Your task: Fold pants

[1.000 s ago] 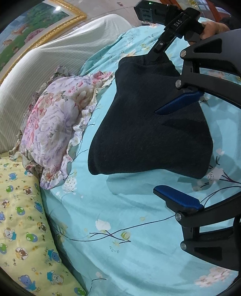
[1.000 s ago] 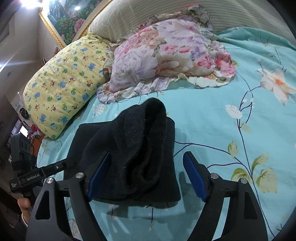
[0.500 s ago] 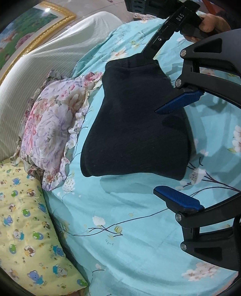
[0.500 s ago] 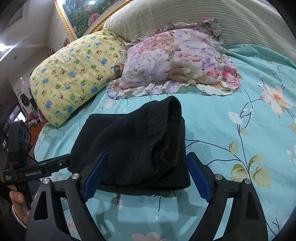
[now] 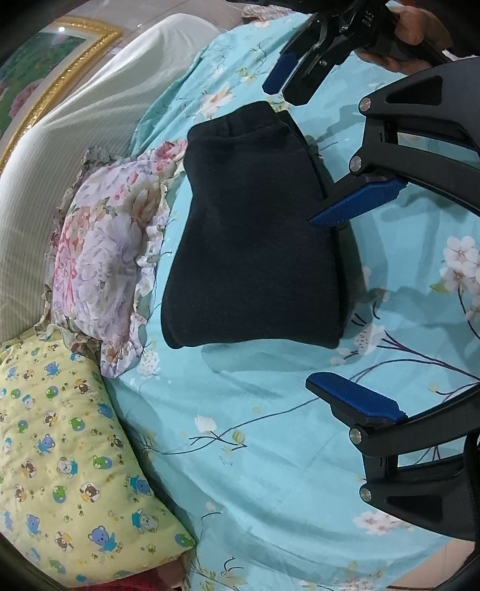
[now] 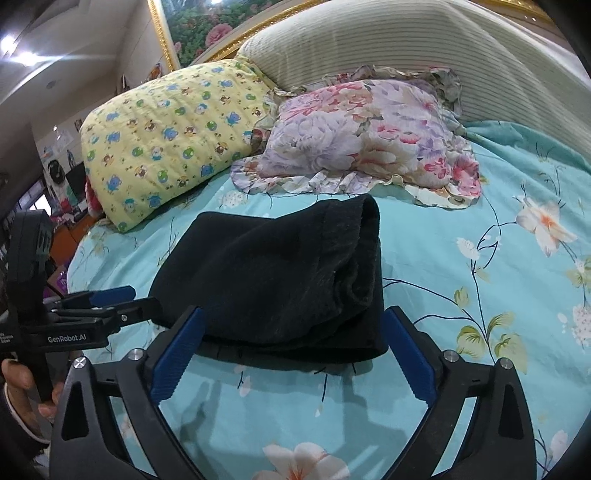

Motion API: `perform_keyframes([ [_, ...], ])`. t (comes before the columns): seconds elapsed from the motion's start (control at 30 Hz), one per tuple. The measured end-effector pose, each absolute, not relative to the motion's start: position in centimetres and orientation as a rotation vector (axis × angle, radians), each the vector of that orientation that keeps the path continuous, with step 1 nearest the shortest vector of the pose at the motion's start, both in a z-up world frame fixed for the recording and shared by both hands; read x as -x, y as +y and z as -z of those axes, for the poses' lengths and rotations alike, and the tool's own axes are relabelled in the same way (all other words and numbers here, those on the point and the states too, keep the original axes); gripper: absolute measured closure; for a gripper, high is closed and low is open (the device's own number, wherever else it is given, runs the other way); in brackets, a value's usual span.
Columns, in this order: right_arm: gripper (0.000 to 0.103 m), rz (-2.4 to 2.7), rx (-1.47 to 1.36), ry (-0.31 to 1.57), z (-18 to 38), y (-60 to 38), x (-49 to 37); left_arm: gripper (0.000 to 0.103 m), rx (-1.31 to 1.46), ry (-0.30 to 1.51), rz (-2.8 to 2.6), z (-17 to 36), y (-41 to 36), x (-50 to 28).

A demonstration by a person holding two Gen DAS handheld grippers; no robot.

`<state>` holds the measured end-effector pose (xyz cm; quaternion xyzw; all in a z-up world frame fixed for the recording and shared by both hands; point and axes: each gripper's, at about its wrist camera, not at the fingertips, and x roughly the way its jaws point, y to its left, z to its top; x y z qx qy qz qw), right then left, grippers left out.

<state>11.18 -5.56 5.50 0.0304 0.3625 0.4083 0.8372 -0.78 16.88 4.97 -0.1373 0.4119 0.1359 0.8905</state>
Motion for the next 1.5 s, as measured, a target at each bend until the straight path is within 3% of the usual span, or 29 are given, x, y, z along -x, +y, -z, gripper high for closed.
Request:
perform_keyframes([
  [1.5, 0.001, -0.916, 0.053, 0.666, -4.0, -3.3, -8.7, 0.019, 0.150, 0.856, -0.304, -2.4, 13.7, 0.9],
])
